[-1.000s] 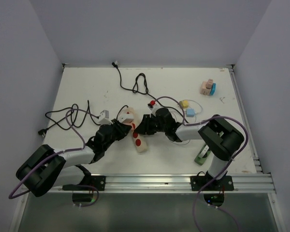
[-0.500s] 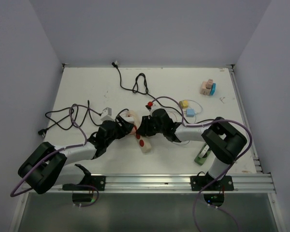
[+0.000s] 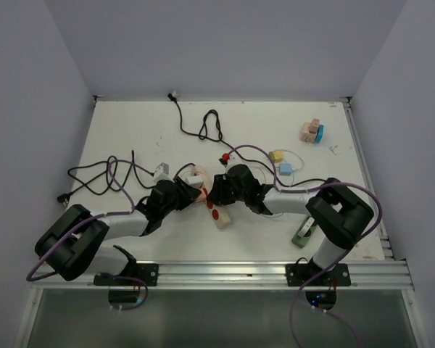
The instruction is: Pull the plug off the socket
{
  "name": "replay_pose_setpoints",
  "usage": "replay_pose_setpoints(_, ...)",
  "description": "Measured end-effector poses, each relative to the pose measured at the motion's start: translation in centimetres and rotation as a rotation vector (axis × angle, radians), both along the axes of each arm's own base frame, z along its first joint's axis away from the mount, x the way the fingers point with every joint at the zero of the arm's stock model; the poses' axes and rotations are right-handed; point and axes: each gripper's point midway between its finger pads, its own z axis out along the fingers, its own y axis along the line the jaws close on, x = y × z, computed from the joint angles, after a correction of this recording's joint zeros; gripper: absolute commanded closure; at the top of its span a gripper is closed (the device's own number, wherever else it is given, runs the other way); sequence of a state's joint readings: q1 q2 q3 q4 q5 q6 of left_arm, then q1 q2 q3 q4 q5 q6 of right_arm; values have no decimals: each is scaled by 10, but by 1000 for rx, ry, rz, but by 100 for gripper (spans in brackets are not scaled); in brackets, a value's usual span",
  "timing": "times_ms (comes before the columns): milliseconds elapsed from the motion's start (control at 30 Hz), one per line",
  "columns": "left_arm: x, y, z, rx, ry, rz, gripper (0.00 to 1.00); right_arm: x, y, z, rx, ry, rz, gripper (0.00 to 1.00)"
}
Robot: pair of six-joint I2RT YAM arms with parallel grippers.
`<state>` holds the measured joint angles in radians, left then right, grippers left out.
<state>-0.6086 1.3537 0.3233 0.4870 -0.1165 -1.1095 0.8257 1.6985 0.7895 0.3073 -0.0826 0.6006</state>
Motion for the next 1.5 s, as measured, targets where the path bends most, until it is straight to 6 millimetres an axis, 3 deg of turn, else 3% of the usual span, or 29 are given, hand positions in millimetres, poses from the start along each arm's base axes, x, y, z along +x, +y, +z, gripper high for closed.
replay_pose_setpoints(133,-1,-4,0,-30,16,-5,100,0,-5,0,-15,-9,-14,100)
replay_pose_setpoints(400,-7,-8,5,-72,35,-13,100,1,-15,3,-82,-55,-59,100)
replay_pose_setpoints(733,-14,1,22,-106,21,2,100,6,-19,9,-93,-73,-86,100)
replay_pose_setpoints(833,-18,4,27,-123,17,-2,100,27,-50,-2,-185,-89,-200,100)
replay_pose_setpoints(967,-18,6,33,-142,11,-1,100,65,-93,-1,-276,-132,-380,100)
replay_pose_setpoints(1033,-19,7,32,-144,21,-4,100,70,-103,-2,-304,-142,-412,100)
replay_pose_setpoints(1167,-23,8,29,-145,38,-17,100,69,-102,-2,-317,-156,-389,100)
replay_pose_setpoints(1200,-23,7,29,-148,40,-23,92,69,-101,-2,-314,-158,-378,100)
replay_pose_setpoints(1233,-24,6,29,-151,40,-33,68,68,-99,-2,-307,-158,-365,100)
replay_pose_setpoints(1300,-25,1,28,-156,36,-63,40,67,-95,-1,-287,-152,-342,100)
replay_pose_setpoints(1333,-25,-1,28,-162,36,-75,20,66,-92,-1,-276,-149,-329,100)
replay_pose_setpoints(1433,-25,-9,24,-179,44,-112,5,60,-81,0,-226,-129,-283,100)
replay_pose_setpoints(1500,-24,-15,19,-182,57,-132,4,54,-75,0,-194,-112,-253,100)
